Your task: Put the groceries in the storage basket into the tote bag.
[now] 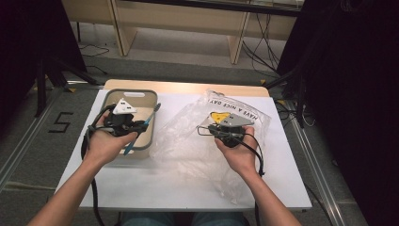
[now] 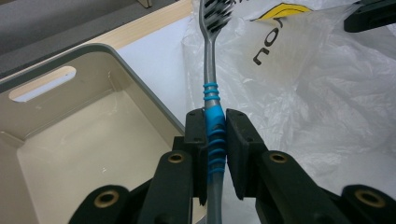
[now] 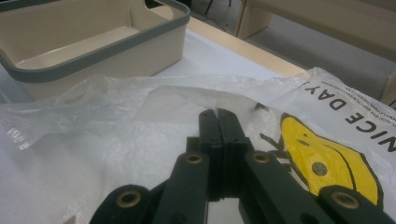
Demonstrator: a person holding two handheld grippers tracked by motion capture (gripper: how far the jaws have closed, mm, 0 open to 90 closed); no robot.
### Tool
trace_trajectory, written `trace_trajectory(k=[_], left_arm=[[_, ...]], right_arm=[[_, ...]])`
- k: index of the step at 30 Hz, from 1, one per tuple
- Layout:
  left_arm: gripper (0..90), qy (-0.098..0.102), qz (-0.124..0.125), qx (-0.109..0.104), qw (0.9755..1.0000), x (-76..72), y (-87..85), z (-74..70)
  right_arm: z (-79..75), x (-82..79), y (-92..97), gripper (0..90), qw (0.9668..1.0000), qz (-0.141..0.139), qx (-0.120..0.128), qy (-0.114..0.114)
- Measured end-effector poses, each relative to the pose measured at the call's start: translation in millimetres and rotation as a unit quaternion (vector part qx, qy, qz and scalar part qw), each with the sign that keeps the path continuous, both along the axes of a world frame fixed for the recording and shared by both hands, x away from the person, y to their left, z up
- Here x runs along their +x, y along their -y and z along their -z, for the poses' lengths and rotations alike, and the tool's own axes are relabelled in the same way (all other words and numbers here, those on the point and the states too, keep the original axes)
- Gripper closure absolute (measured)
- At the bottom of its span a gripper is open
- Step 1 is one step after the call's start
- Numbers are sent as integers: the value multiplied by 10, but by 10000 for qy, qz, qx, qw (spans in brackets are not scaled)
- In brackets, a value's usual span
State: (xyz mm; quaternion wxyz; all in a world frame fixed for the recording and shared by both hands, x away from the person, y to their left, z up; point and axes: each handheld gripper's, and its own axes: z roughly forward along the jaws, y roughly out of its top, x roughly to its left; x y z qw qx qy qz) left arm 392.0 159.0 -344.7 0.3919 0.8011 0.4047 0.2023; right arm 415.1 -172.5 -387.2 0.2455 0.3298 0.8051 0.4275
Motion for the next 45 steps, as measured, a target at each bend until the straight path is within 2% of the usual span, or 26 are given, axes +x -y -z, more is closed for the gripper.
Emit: trace_trajectory(k=[20, 45], left_arm=[[790, 35, 365, -21, 9993, -153, 209, -13], [790, -58, 667, 98, 9977, -201, 449, 89]], right_arm=[[-5, -1, 5, 900, 10000, 37, 29, -32], [-2, 6, 10, 900, 10000, 29, 39, -11]])
